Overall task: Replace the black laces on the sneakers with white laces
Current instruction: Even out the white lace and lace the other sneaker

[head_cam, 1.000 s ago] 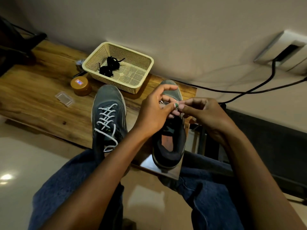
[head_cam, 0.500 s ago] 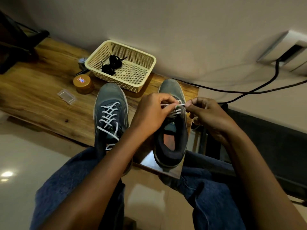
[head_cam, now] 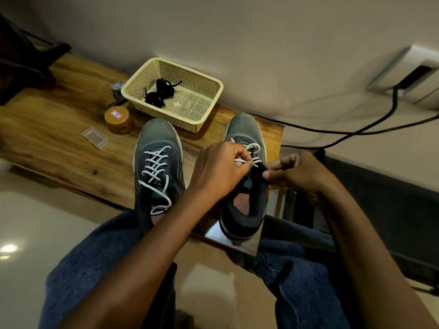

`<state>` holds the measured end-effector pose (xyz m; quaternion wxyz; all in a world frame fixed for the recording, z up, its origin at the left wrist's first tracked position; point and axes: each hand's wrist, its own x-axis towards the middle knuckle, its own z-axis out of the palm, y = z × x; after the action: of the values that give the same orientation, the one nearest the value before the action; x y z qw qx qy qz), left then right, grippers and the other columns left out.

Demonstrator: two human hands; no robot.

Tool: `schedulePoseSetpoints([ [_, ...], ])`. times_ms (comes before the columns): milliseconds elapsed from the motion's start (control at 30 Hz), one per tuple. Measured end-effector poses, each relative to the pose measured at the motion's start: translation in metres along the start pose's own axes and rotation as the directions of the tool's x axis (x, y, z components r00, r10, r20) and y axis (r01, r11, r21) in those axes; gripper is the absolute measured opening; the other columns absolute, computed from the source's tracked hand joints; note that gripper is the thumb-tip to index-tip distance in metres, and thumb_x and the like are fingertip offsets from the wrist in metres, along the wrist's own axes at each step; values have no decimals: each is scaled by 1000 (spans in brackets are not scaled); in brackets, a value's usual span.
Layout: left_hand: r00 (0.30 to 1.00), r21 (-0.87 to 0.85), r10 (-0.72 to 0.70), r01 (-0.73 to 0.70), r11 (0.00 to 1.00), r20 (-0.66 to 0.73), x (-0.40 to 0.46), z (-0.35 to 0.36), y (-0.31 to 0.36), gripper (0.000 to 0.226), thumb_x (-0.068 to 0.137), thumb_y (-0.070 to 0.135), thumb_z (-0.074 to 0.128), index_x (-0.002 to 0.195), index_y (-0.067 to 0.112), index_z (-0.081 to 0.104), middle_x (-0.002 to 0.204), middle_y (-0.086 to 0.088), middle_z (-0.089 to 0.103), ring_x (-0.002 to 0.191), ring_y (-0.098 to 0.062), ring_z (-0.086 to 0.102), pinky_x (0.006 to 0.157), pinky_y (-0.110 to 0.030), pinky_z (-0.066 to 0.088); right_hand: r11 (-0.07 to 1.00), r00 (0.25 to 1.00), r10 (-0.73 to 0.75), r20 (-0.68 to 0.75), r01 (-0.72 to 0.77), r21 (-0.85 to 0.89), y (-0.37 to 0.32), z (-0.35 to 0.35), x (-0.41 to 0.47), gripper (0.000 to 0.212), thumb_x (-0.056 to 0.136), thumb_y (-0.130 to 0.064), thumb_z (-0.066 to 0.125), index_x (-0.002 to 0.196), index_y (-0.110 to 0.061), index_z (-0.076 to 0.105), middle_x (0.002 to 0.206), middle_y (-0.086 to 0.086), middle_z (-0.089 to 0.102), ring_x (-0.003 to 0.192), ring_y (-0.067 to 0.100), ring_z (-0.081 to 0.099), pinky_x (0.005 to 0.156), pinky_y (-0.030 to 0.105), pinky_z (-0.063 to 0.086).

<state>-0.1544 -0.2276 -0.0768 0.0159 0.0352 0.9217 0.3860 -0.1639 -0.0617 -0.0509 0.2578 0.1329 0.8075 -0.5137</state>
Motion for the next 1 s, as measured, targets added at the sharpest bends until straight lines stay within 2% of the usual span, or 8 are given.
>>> schedulePoseSetpoints([
  [100, 1000, 36, 26, -25, 999, -18, -2, 4, 1, 3, 80, 30, 70, 81, 29, 72, 82, 6, 71, 77, -11, 63, 63, -27, 46, 995, 999, 54, -4, -54, 82, 1, -1, 1, 10, 82, 5, 65, 92, 5, 66, 84, 16, 68, 68, 16, 66, 54, 16, 55],
  [200, 997, 62, 68, -65, 996, -36, -2, 6, 1, 4, 79, 31, 71, 81, 28, 73, 82, 6, 70, 77, -11, 62, 63, -28, 46, 989, 996, 85, -7, -83, 124, 3, -2, 3, 5, 81, 5, 67, 85, 2, 67, 79, 14, 68, 67, 16, 67, 59, 20, 58],
  [267, 997, 50, 70, -69, 996, -17, -2, 8, 0, 5, 79, 31, 71, 82, 28, 73, 73, 10, 66, 71, -8, 58, 61, -27, 43, 985, 996, 93, -11, -90, 144, 4, -2, 4, 6, 80, 6, 68, 81, 0, 67, 78, 14, 68, 68, 18, 67, 61, 22, 59],
  [367, 998, 17, 68, -68, 998, 1, -2, 11, -2, 3, 80, 31, 70, 81, 28, 72, 56, 16, 49, 57, -1, 46, 55, -22, 32, 983, 995, 95, -12, -92, 156, 4, -2, 5, 6, 79, 7, 68, 82, 1, 66, 77, 14, 67, 66, 18, 66, 58, 20, 58],
  [433, 997, 18, 73, -72, 997, -19, -2, 13, -2, 2, 80, 30, 70, 81, 29, 72, 53, 17, 45, 54, 0, 43, 53, -20, 29, 983, 996, 93, -14, -89, 162, 4, -2, 4, 7, 79, 7, 69, 84, 3, 66, 79, 15, 66, 68, 19, 66, 57, 20, 58],
  [633, 987, 125, 138, -128, 984, -76, -4, 18, 1, 5, 78, 32, 70, 80, 28, 72, 74, 4, 68, 73, -16, 59, 66, -27, 35, 986, 997, 81, -15, -78, 145, 5, -2, 3, 9, 78, 5, 71, 78, -3, 66, 77, 14, 67, 68, 19, 67, 60, 22, 59],
  [867, 981, 186, 160, -137, 973, -114, -6, 22, 3, 10, 84, 34, 66, 87, 27, 72, 83, 3, 70, 87, -19, 59, 74, -31, 31, 996, 999, 8, -41, -4, 86, 5, -2, 1, 10, 78, 3, 72, 87, 2, 67, 80, 14, 68, 68, 19, 68, 59, 20, 58],
  [1000, 982, 226, 164, -140, 964, -94, -6, 22, 3, 14, 89, 36, 60, 94, 28, 70, 89, 4, 70, 95, -17, 56, 74, -27, 19, 998, 999, 0, -54, 4, 68, 6, 0, 2, 10, 78, 2, 72, 86, 0, 67, 83, 14, 70, 72, 19, 69, 64, 23, 59],
])
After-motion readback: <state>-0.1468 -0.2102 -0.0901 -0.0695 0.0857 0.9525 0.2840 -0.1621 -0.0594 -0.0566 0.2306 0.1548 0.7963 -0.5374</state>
